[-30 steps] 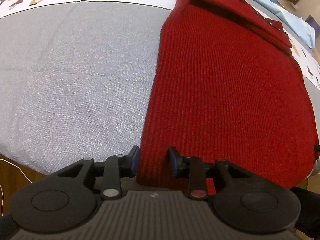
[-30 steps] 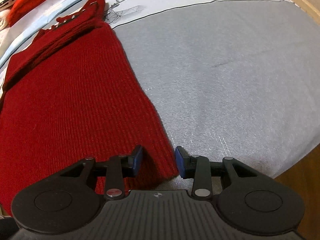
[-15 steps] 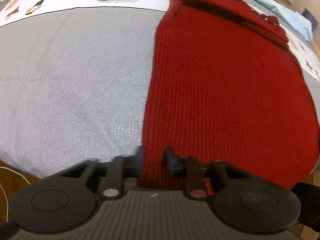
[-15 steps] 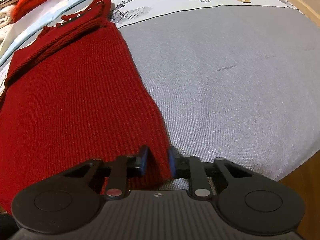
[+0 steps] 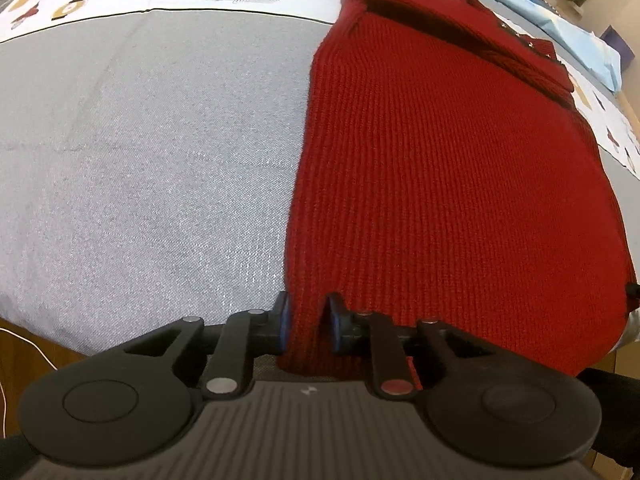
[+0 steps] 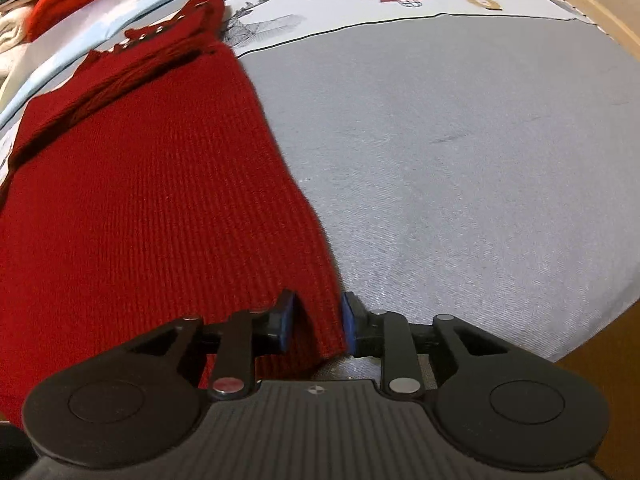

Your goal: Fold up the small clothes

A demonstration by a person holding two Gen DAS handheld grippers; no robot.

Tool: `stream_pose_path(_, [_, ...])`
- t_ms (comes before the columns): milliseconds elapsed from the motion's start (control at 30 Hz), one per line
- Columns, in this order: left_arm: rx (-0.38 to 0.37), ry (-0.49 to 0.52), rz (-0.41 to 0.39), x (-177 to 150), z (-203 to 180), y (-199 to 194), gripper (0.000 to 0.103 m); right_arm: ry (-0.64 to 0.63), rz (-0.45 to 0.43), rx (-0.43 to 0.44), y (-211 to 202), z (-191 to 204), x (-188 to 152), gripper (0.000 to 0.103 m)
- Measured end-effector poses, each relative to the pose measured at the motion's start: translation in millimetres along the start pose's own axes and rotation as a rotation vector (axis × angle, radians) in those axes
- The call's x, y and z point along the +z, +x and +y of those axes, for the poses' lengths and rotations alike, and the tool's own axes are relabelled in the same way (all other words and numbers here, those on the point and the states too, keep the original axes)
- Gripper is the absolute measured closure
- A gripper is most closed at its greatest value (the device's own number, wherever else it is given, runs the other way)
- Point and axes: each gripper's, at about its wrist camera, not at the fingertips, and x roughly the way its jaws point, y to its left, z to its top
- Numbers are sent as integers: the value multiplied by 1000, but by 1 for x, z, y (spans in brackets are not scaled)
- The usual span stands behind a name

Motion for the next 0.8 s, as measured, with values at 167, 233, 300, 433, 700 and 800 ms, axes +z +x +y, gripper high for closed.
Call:
stream_pose_path(167, [-4, 74, -25, 7, -17, -19, 92, 28, -17, 31, -9, -1, 5, 93])
stream_pose_path(233, [-26, 116, -60, 14, -27, -42, 93, 53, -49, 59, -20, -2, 11, 94])
stream_pose_path(300, [-52, 149, -108, 20, -34, -69, 94, 83, -93, 107, -39, 0, 18, 94])
stream_pose_path(433, [-122, 188, -196, 20, -40, -119, 95, 150, -188, 250, -89, 3, 28, 95])
stream_pose_path(700, [-282, 181, -340, -10, -9, -225, 98, 168, -332, 425, -193, -18, 21, 96])
stream_pose_path(800, [-306, 158, -356, -14, 4, -245, 98, 185, -355, 461, -228, -32, 8, 96])
